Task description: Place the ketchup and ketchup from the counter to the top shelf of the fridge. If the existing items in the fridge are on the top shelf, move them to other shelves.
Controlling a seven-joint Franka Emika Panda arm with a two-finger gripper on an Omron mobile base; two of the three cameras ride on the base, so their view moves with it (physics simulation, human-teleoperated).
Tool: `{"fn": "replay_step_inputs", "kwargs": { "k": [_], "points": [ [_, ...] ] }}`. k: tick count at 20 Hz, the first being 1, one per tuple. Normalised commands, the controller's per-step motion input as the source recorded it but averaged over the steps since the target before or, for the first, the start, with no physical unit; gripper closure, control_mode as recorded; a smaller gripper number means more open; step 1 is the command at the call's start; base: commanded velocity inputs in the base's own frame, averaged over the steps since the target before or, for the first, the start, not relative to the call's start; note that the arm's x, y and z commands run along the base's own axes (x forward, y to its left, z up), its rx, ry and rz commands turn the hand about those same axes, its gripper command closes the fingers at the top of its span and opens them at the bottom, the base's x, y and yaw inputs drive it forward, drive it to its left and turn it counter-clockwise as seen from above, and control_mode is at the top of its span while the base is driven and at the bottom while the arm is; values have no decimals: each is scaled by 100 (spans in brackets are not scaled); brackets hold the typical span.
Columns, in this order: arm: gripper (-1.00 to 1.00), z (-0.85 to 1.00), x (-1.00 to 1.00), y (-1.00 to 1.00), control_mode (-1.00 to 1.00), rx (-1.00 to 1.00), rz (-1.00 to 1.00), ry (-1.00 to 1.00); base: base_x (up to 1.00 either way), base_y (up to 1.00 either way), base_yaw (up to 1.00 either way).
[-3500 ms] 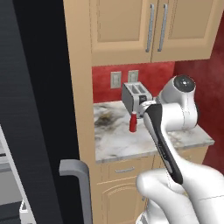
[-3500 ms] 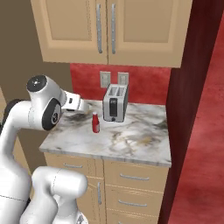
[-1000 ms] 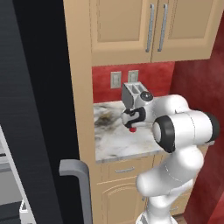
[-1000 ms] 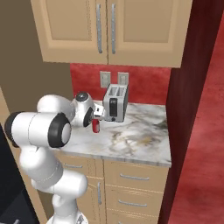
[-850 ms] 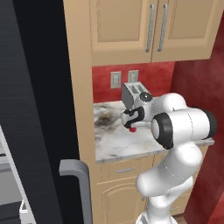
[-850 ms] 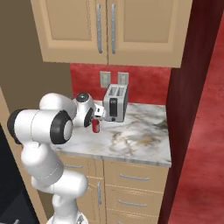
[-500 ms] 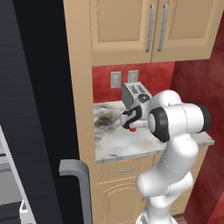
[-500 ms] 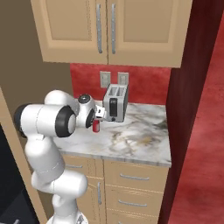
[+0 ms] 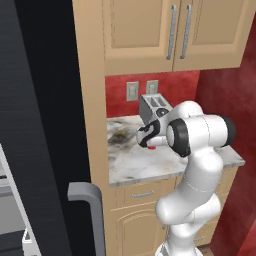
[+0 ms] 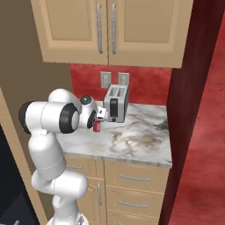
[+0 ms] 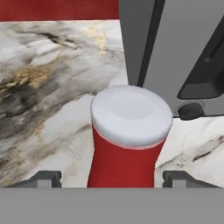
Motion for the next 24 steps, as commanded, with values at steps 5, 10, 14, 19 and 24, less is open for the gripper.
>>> {"fn": "replay_step_inputs", "kwargs": {
  "k": [5, 10, 14, 19, 24],
  "points": [
    [100, 0, 0, 0, -100, 0, 0, 0, 0, 0, 0],
    [100, 5, -14, 0, -100, 0, 0, 0, 0, 0, 0],
    [100, 58, -73, 0, -100, 0, 0, -4, 0, 0, 0],
    [100, 100, -100, 0, -100, 0, 0, -2, 0, 0, 0],
    [100, 100, -100, 0, -100, 0, 0, 0, 0, 0, 0]
  ]
}}
